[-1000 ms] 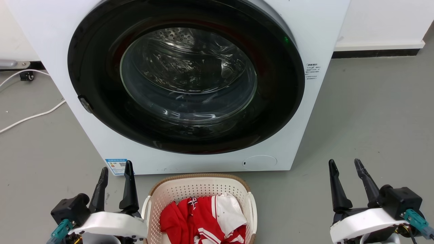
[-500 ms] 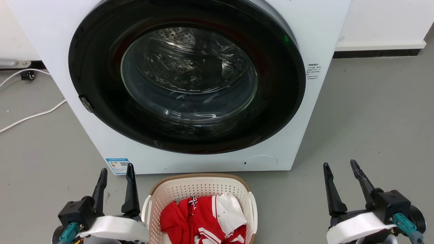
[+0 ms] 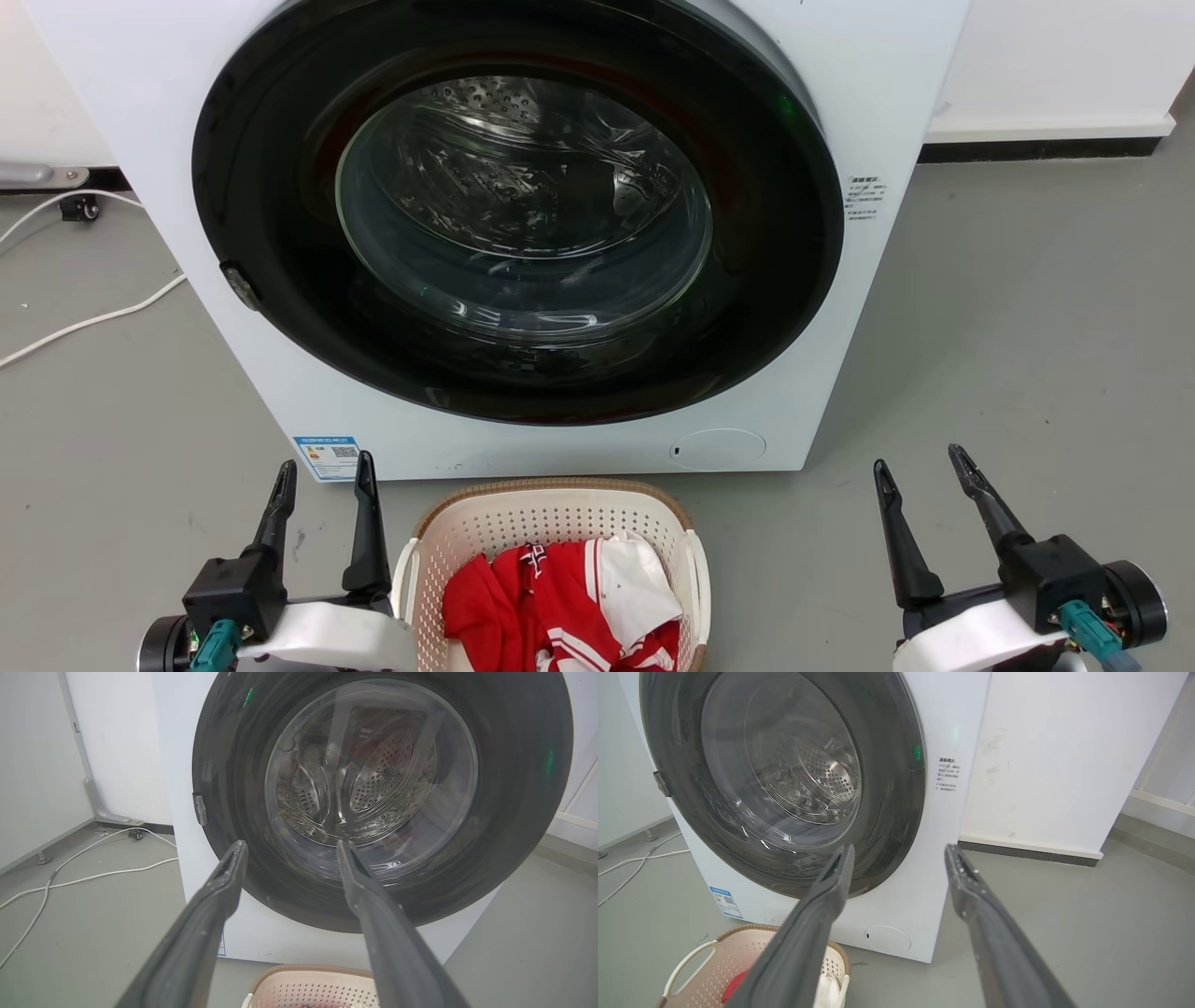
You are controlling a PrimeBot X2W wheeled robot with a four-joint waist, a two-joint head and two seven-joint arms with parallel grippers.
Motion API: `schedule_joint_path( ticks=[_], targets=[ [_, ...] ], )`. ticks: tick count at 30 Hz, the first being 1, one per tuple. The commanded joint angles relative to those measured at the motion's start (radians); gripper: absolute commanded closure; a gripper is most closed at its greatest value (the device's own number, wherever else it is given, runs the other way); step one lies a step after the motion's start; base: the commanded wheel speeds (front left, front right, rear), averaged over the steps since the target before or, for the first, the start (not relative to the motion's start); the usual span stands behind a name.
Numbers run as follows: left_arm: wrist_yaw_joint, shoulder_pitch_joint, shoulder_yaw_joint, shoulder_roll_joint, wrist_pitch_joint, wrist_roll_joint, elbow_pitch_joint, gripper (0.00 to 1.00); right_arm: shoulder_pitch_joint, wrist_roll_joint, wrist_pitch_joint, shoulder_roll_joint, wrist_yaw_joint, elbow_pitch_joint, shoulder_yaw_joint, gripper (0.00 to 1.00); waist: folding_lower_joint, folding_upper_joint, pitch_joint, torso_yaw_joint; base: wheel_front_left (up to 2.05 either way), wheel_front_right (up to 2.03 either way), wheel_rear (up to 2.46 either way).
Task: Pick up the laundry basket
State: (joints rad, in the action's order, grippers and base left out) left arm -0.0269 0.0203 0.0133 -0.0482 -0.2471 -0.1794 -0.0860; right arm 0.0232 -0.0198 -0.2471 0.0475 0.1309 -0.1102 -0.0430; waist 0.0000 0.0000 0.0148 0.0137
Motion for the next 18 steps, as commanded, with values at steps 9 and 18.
schedule_joint_path(
  ticks=[9,18],
  targets=[
    [0.005,0.014,-0.001,-0.003,-0.020,0.055,0.012,0.00,0.015,-0.047,-0.019,0.005,0.000,0.009,-0.004,0.00,0.0000,0.0000,0.003,0.002,0.00,0.00,0.00],
    [0.001,0.018,0.004,-0.003,-0.019,0.050,0.012,0.00,0.013,-0.022,-0.019,0.005,0.000,0.001,-0.001,0.00,0.0000,0.0000,0.005,0.000,0.00,0.00,0.00]
  ],
)
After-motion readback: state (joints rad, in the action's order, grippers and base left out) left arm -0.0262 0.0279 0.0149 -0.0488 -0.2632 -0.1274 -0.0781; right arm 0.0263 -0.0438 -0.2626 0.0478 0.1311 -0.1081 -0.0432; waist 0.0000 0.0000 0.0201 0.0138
